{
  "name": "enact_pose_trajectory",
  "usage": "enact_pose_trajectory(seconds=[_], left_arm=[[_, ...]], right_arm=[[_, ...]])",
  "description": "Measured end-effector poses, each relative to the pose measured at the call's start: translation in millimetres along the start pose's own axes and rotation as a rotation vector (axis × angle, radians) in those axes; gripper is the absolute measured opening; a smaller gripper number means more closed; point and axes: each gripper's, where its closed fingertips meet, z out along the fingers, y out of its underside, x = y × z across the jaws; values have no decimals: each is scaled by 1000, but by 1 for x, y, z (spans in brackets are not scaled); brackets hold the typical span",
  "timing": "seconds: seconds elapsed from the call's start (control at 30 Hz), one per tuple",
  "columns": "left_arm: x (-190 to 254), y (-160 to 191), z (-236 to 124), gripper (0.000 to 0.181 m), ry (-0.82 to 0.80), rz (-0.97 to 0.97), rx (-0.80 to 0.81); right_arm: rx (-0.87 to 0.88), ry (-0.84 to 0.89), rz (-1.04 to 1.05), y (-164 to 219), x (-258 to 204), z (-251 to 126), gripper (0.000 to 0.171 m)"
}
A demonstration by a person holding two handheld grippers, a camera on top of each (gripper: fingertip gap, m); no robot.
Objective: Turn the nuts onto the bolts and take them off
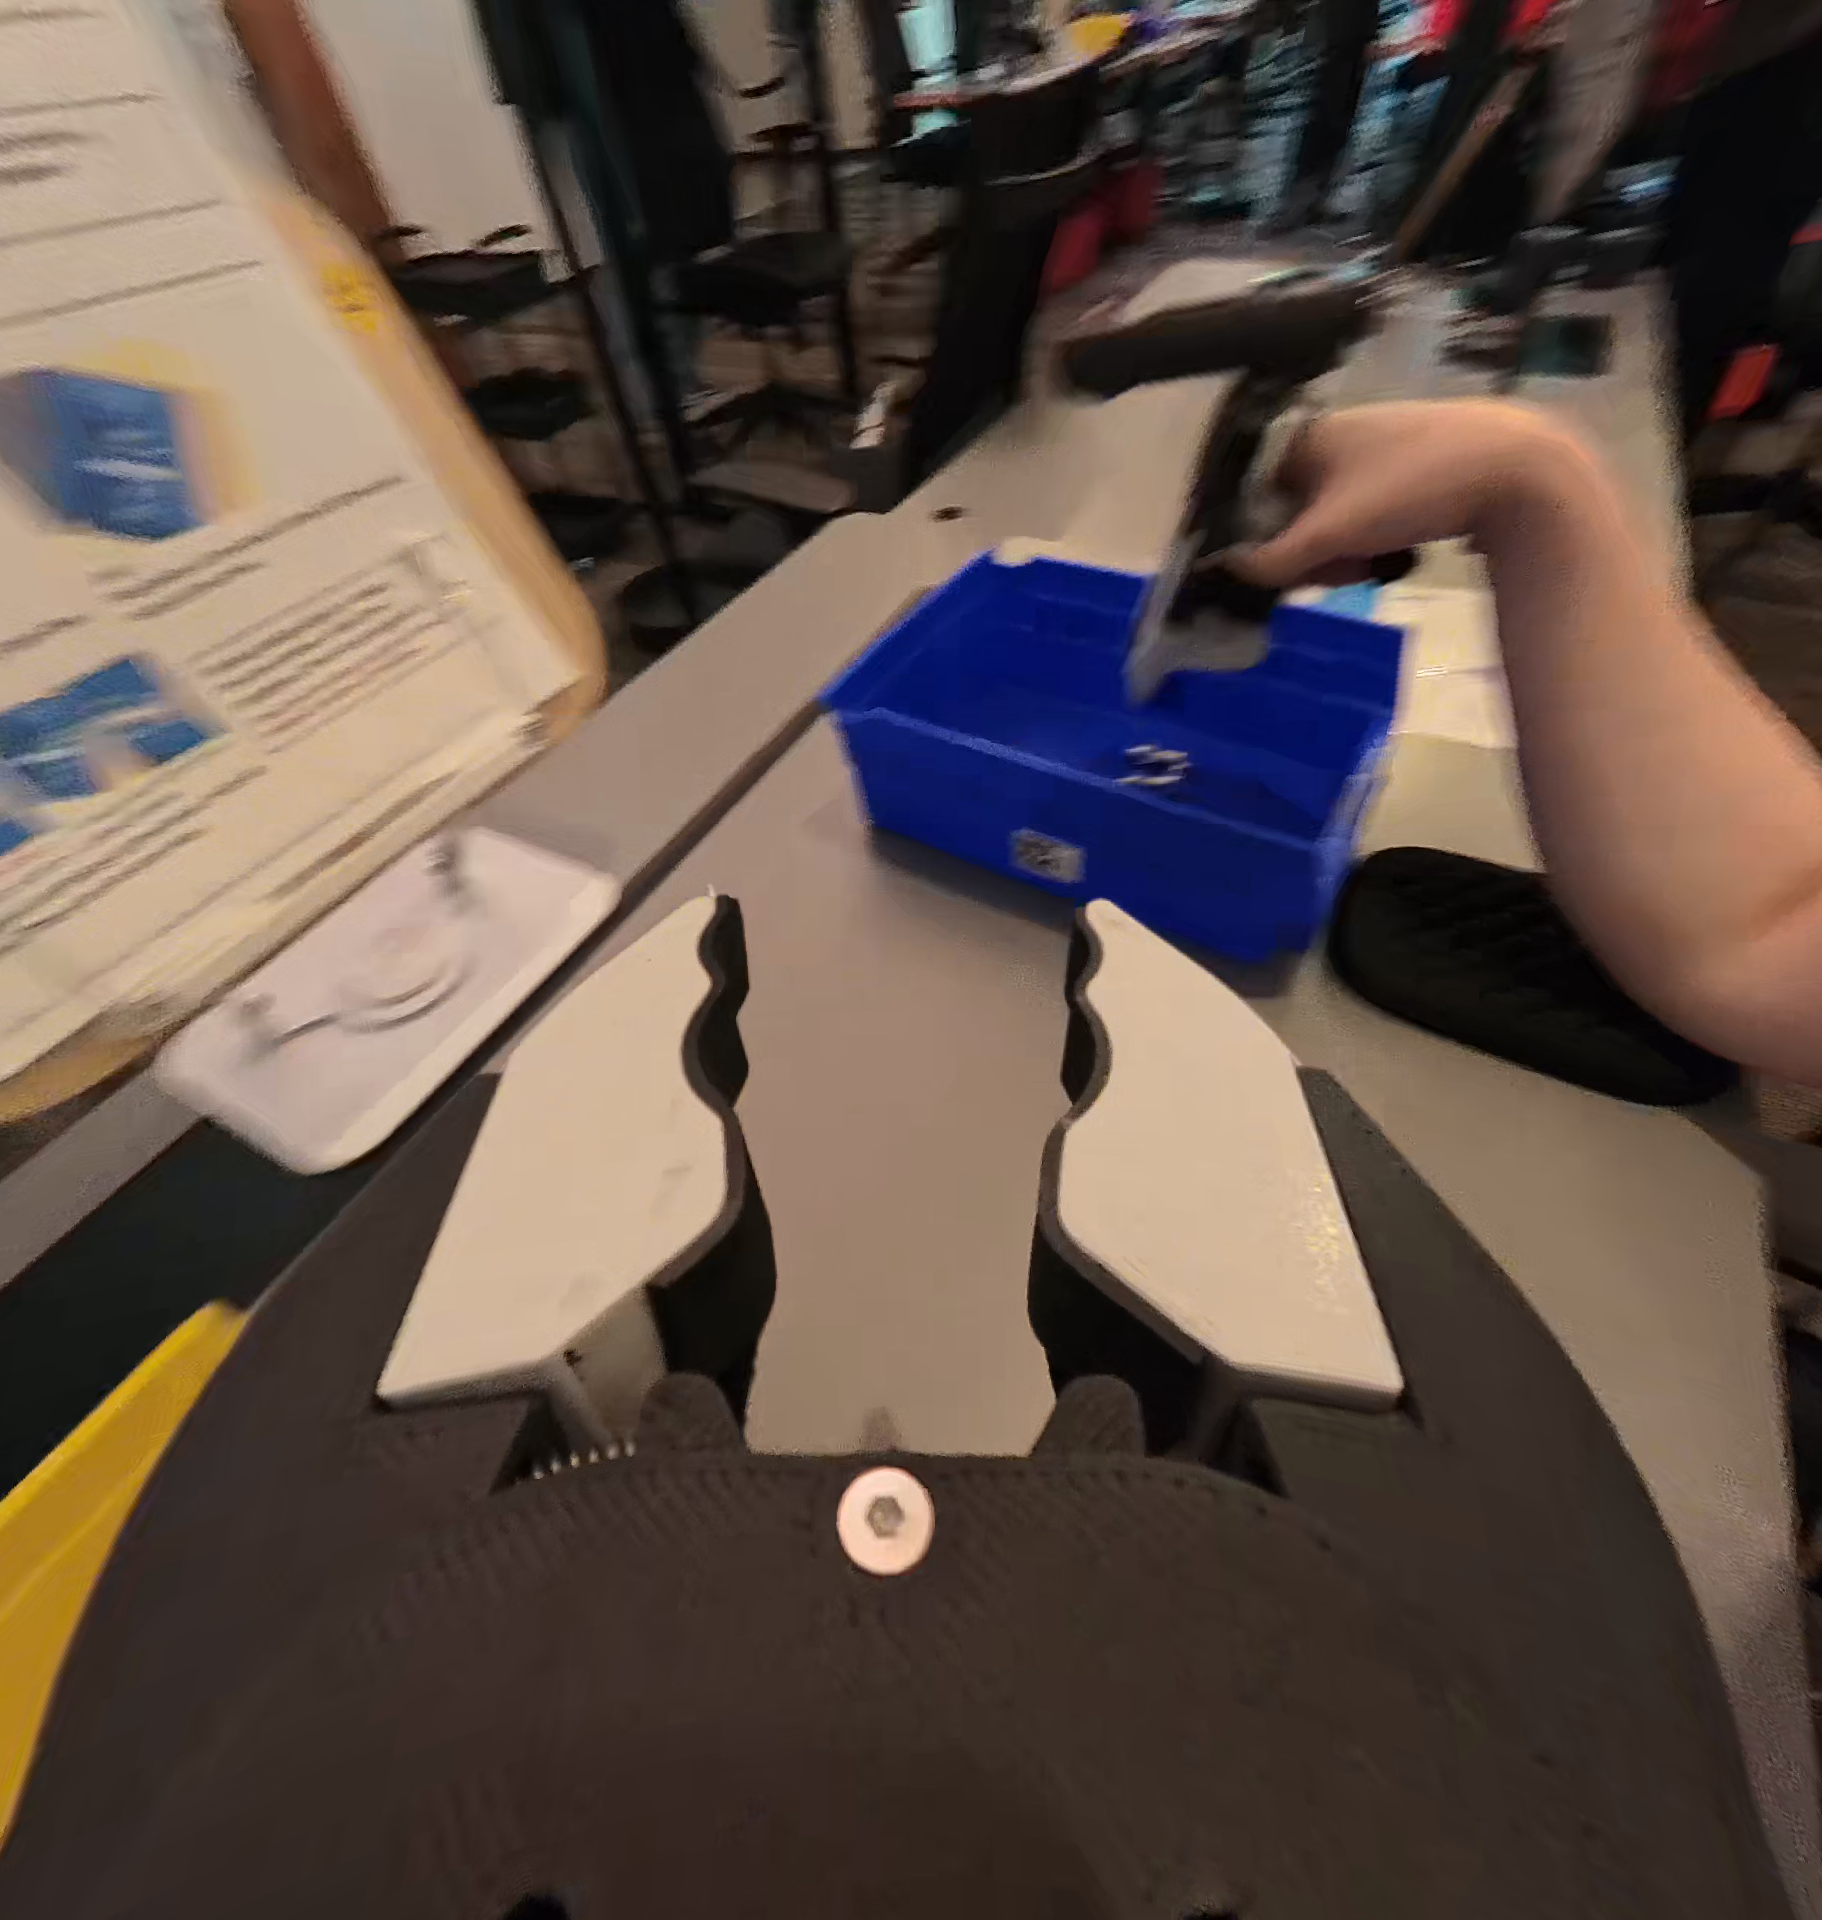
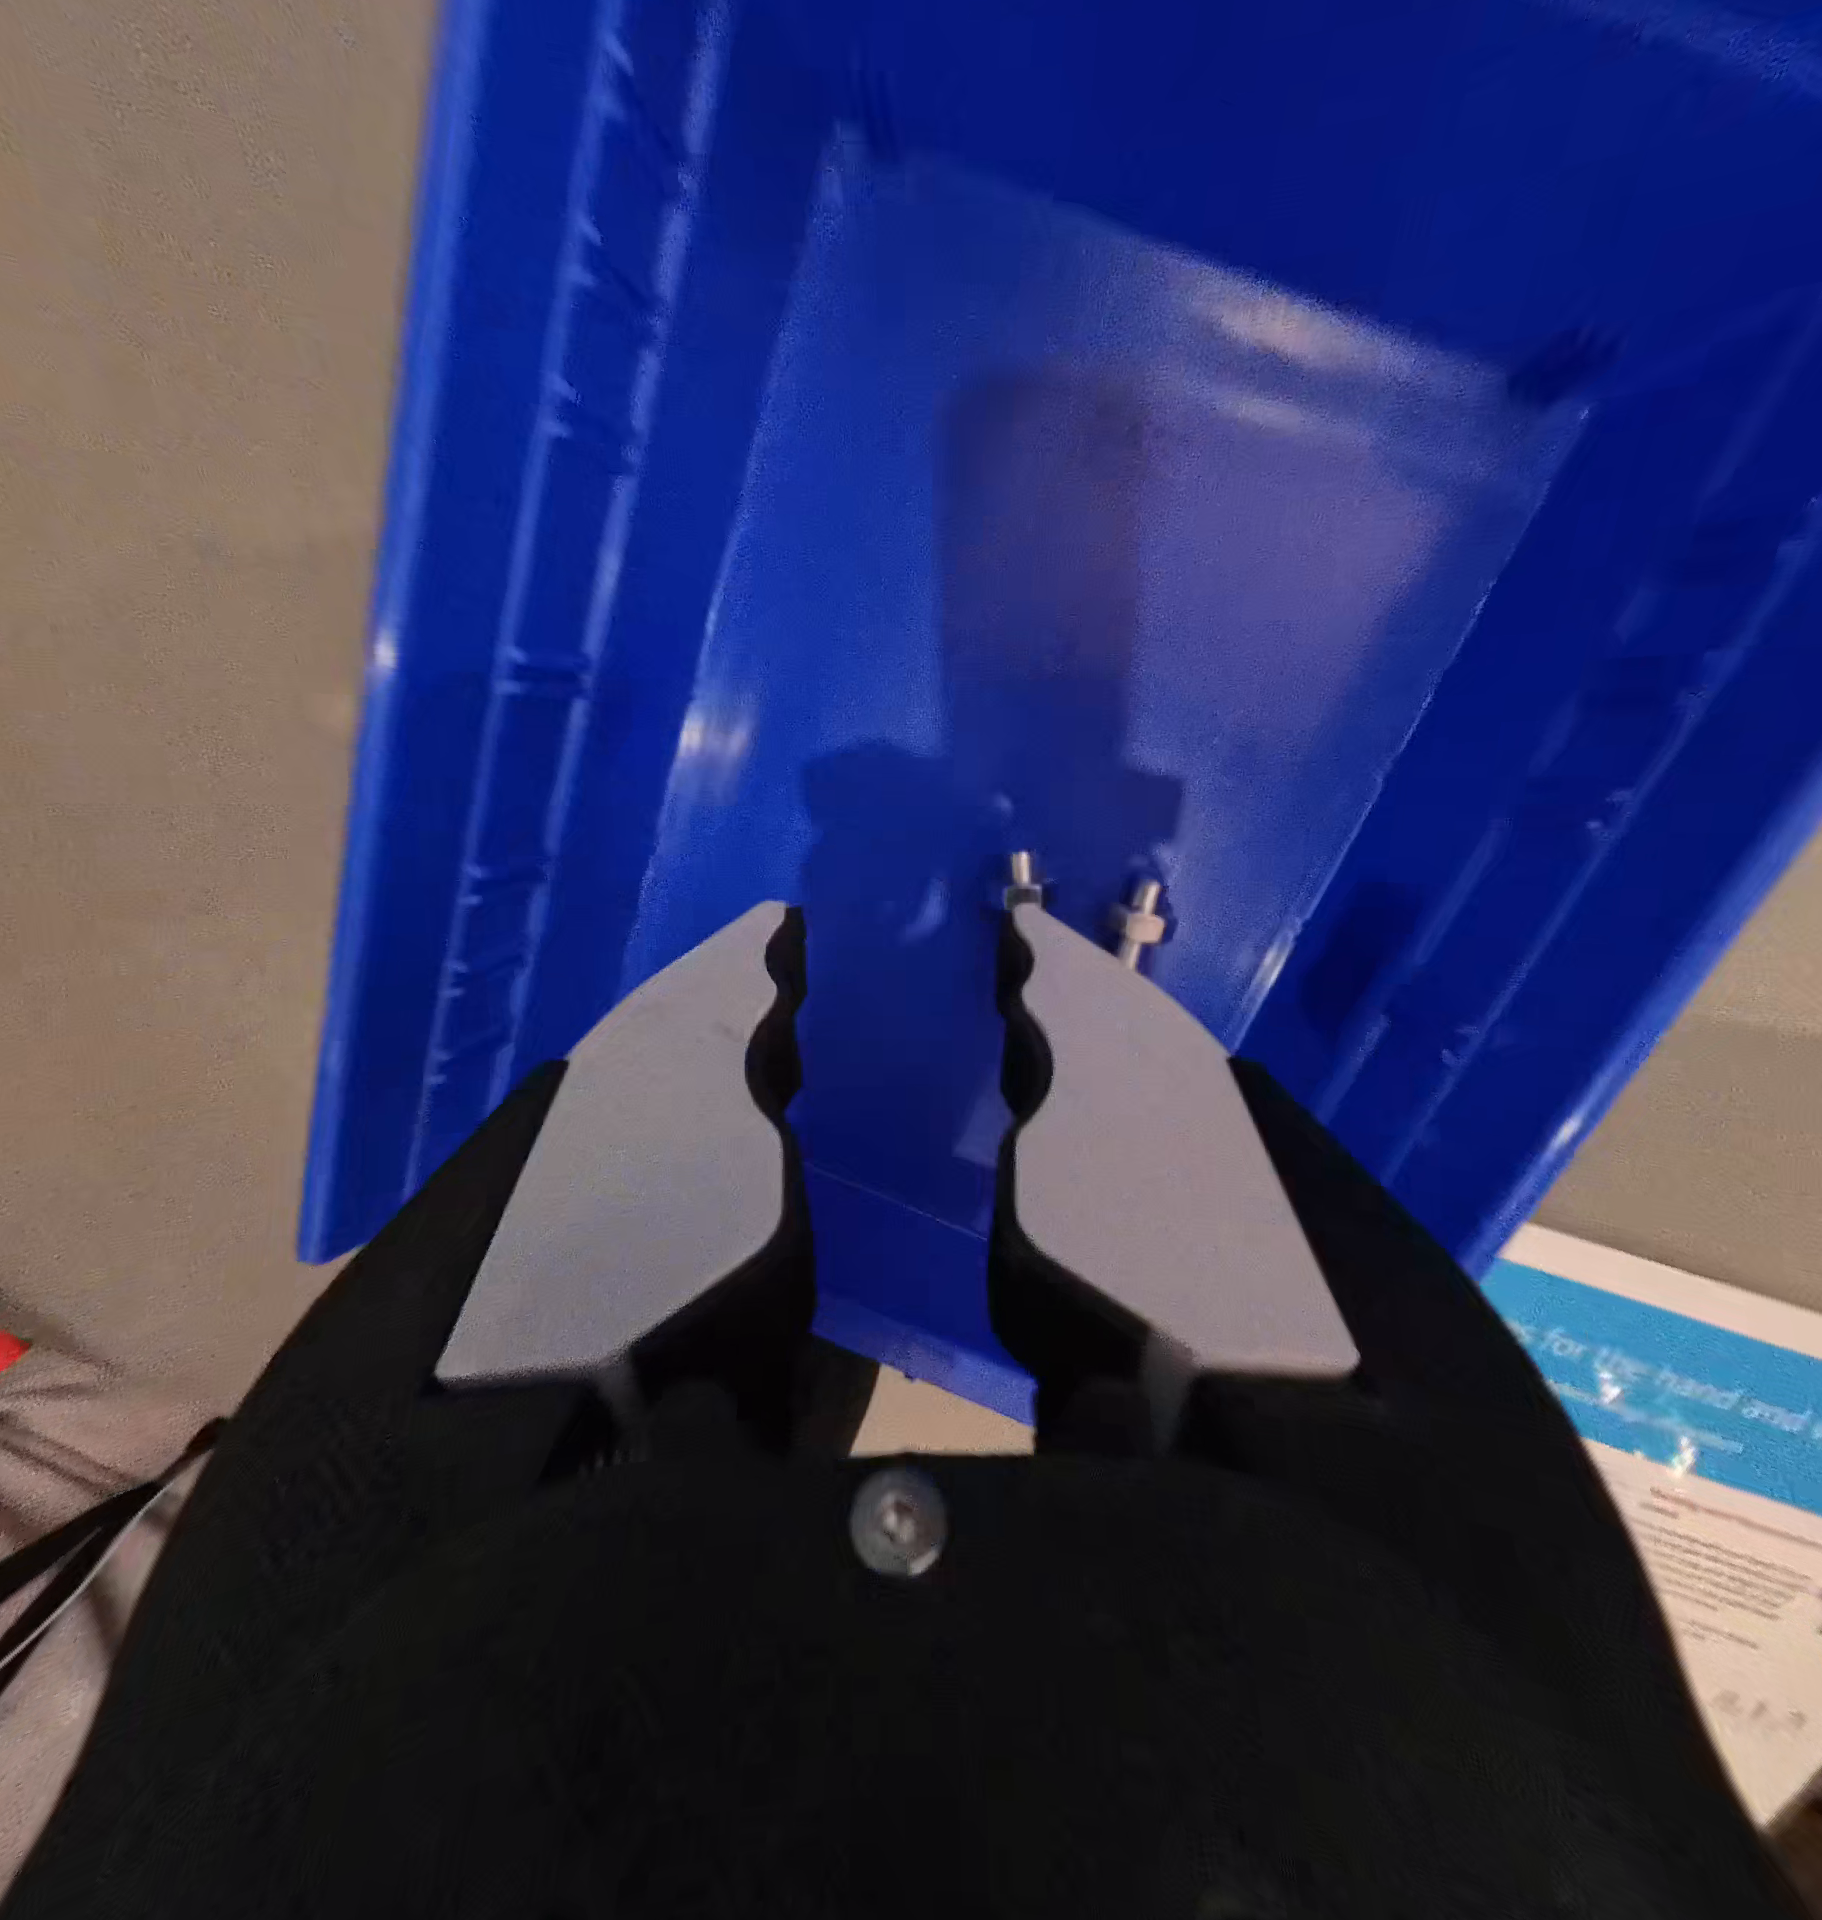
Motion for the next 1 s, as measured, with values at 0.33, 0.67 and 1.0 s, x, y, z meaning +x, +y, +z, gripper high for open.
enact_pose_trajectory(seconds=[0.33, 0.67, 1.0], left_arm=[[-114, 135, -142, 45, -457, -388, -511], [-106, 241, -156, 27, -278, -381, -973], [-113, 284, -137, 14, -151, -140, -1082]], right_arm=[[1024, 238, -497, -103, -93, -156, 60], [1045, 253, -581, -112, -111, -143, 60], [1060, 213, -591, -109, -112, -145, 59]])
